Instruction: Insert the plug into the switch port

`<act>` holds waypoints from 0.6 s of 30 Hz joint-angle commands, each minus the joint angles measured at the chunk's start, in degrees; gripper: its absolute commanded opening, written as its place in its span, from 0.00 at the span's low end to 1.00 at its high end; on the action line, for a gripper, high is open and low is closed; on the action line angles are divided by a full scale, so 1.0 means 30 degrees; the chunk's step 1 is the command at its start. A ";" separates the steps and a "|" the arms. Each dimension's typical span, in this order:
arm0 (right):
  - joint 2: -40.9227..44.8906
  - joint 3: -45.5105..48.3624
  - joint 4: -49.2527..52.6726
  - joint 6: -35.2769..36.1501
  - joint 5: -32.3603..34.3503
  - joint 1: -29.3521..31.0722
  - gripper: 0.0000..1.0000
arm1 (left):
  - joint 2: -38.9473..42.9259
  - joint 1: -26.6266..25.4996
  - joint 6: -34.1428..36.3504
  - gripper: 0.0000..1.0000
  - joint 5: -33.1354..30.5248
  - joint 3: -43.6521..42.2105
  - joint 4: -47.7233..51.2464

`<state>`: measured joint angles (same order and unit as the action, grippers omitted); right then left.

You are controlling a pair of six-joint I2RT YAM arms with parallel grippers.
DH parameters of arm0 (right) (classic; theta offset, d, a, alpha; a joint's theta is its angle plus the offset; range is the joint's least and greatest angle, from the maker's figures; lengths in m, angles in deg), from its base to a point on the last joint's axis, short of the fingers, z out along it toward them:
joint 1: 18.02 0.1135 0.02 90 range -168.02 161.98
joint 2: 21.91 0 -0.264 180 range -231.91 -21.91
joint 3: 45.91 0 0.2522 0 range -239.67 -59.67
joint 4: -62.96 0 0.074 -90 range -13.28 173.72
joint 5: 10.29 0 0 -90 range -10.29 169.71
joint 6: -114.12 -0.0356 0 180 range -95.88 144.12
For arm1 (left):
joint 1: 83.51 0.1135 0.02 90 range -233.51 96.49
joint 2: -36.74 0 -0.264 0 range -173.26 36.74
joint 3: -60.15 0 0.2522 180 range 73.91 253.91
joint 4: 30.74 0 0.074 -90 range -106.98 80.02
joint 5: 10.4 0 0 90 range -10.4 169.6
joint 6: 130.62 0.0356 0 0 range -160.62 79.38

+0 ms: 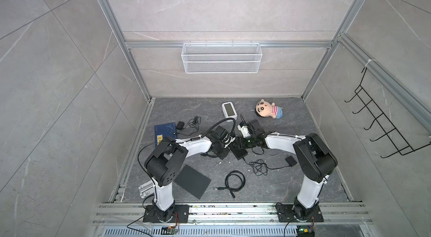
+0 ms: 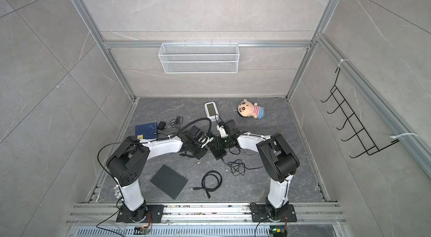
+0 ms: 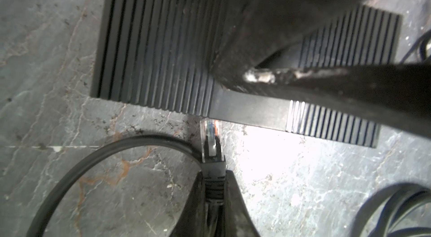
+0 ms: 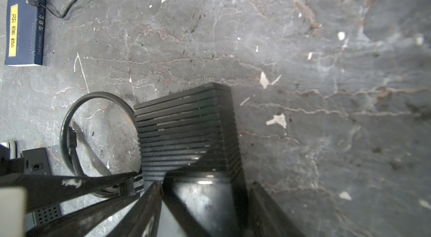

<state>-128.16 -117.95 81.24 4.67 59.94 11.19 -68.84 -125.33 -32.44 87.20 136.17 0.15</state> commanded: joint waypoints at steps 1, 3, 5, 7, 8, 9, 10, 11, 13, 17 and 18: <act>-0.1202 0.0970 0.3056 -0.0221 0.0057 0.0251 0.63 | -0.0216 -0.0465 0.1995 0.01 0.0401 0.0184 0.0062; -0.1289 0.0888 0.3137 -0.0288 0.0054 0.0242 0.63 | -0.0059 -0.0648 0.2392 0.01 0.0034 0.0006 -0.0330; -0.1378 0.0825 0.3209 -0.0400 0.0057 0.0251 0.63 | 0.0084 -0.0965 0.2686 0.01 -0.0469 -0.0177 -0.0700; -0.1422 0.0821 0.3158 -0.0568 0.0027 0.0275 0.63 | 0.0176 -0.1193 0.2748 0.01 -0.0775 -0.0343 -0.1124; -0.1408 0.0852 0.3128 -0.0634 0.0027 0.0253 0.63 | 0.0212 -0.1256 0.2748 0.01 -0.0820 -0.0456 -0.1365; -0.1407 0.0873 0.3103 -0.0746 0.0027 0.0253 0.63 | 0.0213 -0.1279 0.2735 0.01 -0.0883 -0.0530 -0.1512; -0.1394 0.0889 0.3067 -0.0853 0.0069 0.0227 0.63 | 0.0235 -0.1293 0.2748 0.01 -0.0914 -0.0582 -0.1623; -0.1357 0.0937 0.3036 -0.0978 0.0086 0.0212 0.63 | 0.0242 -0.1293 0.2720 0.01 -0.0942 -0.0619 -0.1662; -0.1207 0.1153 0.2808 -0.1294 -0.0038 0.0057 0.63 | 0.0407 -0.1286 0.2649 0.01 -0.0766 -0.0862 -0.2063; -0.0298 0.2404 0.1583 -0.1909 -0.1288 -0.1142 0.63 | 0.0597 -0.1293 0.2369 0.01 -0.0473 -0.1482 -0.2749; -0.0005 0.2718 0.1326 -0.2010 -0.1622 -0.1451 0.63 | 0.0515 -0.1292 0.2362 0.01 -0.0601 -0.1556 -0.2765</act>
<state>-126.79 -114.84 78.11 1.57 56.84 8.72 -67.64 -127.56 -27.61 82.93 132.87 -6.30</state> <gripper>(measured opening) 0.627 0.131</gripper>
